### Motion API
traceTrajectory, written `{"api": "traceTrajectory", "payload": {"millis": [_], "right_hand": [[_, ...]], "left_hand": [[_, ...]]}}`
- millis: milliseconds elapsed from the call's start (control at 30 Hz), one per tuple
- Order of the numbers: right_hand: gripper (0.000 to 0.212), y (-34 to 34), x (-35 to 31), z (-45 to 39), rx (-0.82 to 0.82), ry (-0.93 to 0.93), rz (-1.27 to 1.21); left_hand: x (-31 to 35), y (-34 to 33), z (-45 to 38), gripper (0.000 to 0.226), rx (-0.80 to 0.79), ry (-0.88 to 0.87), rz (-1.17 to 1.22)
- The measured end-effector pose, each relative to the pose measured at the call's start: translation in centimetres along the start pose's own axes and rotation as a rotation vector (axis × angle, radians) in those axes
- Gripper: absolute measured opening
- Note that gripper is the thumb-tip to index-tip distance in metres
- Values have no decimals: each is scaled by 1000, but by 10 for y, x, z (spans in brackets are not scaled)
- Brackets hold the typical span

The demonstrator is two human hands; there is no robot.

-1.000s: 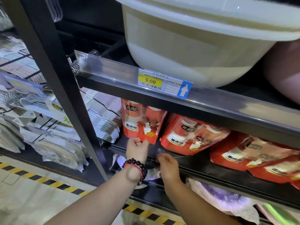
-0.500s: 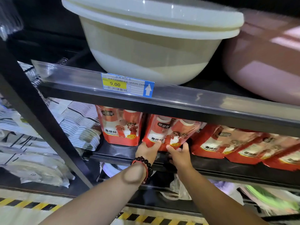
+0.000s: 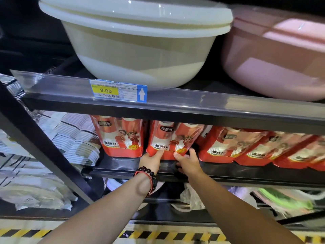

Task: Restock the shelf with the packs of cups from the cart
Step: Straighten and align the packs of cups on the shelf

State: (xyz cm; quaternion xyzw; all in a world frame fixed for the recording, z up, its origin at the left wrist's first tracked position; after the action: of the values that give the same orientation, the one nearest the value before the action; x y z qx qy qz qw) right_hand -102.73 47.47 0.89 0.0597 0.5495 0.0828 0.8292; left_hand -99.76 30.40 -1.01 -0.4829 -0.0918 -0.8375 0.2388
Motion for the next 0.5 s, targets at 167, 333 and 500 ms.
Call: {"api": "traceTrajectory", "payload": {"millis": [167,333,500], "right_hand": [[26,4,3,4,-48,-8,68],[50,19,10,6,-26,-44,70],[13,79,15,2,198,19,202]], "left_hand": [[-12,-4,-3,42,-9,36,55],[-22,-13,-2,32,6,98,89],[-28,-46,15,37,-38,29,52]]}}
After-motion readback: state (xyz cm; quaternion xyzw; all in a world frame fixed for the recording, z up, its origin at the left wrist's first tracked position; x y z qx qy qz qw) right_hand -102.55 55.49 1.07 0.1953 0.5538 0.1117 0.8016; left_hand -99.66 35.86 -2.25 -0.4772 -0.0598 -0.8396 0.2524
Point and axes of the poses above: each hand's wrist, its own z-axis away from the middle knuckle, its own y-axis out of the back of the hand, x = y × z, the point moved 7 cm from there along -z, towards the middle knuckle, and after that the axes turned 9 degrees about z, right-handed, at the moved point
